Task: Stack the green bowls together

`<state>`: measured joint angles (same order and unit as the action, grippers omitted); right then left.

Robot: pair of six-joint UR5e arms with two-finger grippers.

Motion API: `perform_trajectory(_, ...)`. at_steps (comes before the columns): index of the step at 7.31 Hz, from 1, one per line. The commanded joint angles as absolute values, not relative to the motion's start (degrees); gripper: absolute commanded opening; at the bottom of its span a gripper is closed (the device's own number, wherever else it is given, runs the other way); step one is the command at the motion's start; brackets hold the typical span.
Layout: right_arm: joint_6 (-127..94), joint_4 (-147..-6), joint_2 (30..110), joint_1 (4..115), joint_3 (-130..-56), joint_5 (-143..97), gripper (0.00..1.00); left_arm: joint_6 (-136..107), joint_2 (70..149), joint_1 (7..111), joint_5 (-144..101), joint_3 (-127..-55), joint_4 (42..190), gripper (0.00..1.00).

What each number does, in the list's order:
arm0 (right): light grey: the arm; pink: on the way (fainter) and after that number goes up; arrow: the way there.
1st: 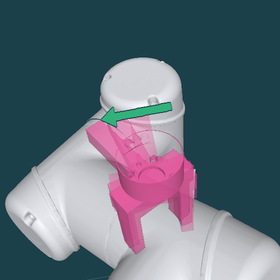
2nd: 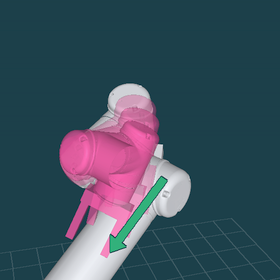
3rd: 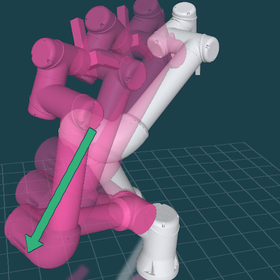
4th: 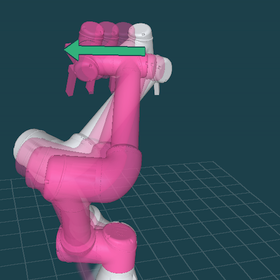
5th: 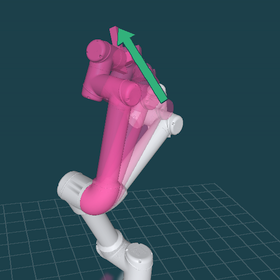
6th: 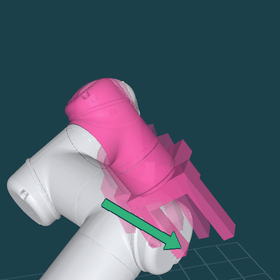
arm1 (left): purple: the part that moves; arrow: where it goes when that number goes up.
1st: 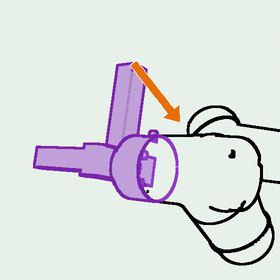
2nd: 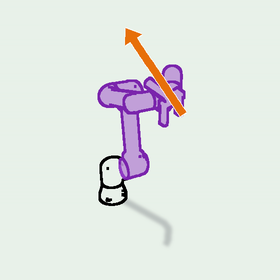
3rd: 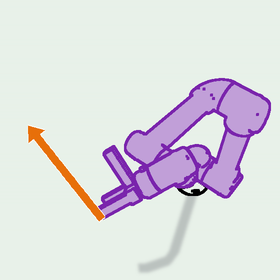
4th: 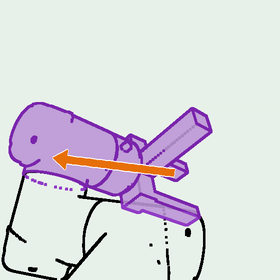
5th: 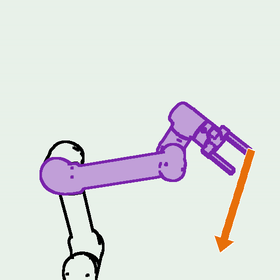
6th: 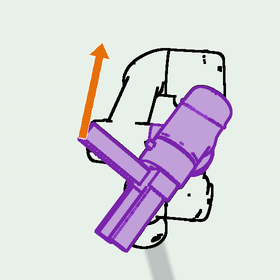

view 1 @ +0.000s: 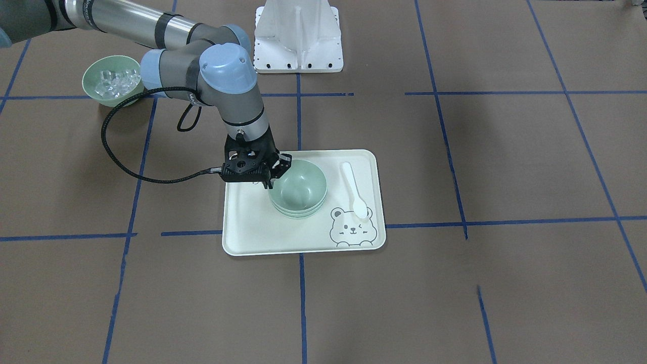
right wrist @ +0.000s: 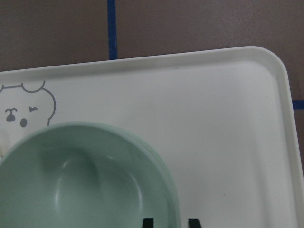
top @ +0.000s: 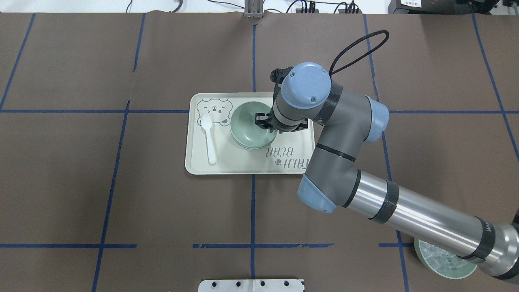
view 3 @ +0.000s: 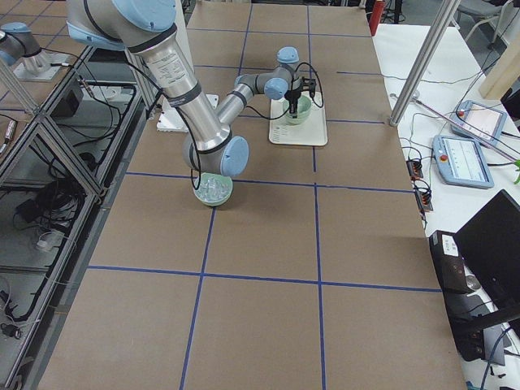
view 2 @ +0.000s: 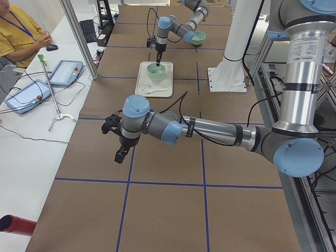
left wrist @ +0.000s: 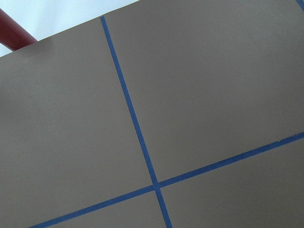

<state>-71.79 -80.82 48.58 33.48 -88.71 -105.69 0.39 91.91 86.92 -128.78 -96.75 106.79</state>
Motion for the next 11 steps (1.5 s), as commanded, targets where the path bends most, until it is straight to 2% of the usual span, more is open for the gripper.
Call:
perform_trajectory(1,-63.61,-87.14,48.60,40.12,-91.12,-113.24,1.00,0.44,91.67,87.01,-128.85,-96.24,106.79,1.00)
perform_trajectory(3,-47.64,-97.86,50.26,49.44,-95.70,-117.32,1.00,1.05,88.61,86.92,-130.25,-95.81,106.79,1.00)
perform_trajectory(4,-38.41,-98.69,53.23,54.70,-96.23,-120.55,1.00,1.05,87.81,87.01,-130.43,-95.54,106.61,1.00)
perform_trajectory(8,1.85,-98.79,74.21,81.60,-96.86,-134.12,1.00,0.52,87.36,90.97,-139.05,-95.01,99.26,1.00)
perform_trajectory(11,9.14,-98.26,86.01,88.23,-96.94,-132.89,1.00,0.79,87.19,90.97,-134.41,-95.80,98.88,1.00)
